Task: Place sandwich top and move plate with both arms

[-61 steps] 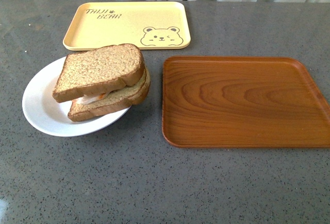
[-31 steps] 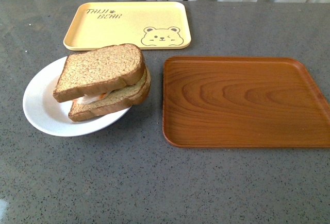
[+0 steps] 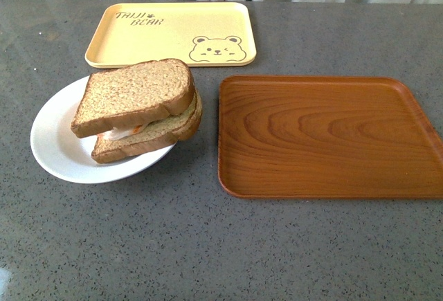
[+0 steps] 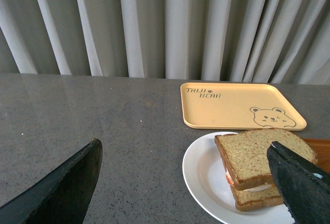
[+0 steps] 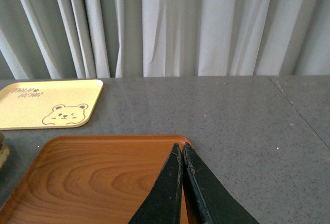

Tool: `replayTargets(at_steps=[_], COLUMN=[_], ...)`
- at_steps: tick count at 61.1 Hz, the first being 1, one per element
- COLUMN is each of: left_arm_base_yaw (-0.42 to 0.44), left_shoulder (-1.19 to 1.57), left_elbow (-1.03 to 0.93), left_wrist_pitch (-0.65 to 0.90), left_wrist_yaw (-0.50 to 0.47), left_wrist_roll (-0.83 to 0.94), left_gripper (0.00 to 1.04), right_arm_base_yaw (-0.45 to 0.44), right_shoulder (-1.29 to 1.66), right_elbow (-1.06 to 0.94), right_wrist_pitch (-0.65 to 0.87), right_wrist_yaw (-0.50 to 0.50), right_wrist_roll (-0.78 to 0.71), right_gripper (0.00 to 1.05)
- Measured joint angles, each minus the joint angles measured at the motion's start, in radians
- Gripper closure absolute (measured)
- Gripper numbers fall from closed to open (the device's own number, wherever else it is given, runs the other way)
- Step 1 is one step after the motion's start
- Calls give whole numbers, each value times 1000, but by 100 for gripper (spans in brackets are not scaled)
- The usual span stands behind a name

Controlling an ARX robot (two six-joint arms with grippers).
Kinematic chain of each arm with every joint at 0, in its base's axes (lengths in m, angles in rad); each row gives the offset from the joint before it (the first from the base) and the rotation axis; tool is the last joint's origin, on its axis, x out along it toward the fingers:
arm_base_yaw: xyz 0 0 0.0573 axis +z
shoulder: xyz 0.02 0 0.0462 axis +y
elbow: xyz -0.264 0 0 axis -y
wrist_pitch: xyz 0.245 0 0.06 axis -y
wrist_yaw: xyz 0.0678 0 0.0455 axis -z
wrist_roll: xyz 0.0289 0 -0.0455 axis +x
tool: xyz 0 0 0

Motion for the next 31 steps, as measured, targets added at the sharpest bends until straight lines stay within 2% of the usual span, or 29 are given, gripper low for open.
replayTargets(at_steps=[31], left_arm_base_yaw=[0], left_shoulder=[0], left_elbow=[0], left_wrist_pitch=[0], left_wrist_yaw=[0], left_wrist_roll=[0], left_gripper=[9], right_arm_base_yaw=[0], right_shoulder=[-183], right_elbow=[0], right_wrist_pitch=[-180], right_wrist_yaw=[0], right_wrist_roll=[0], right_gripper=[103])
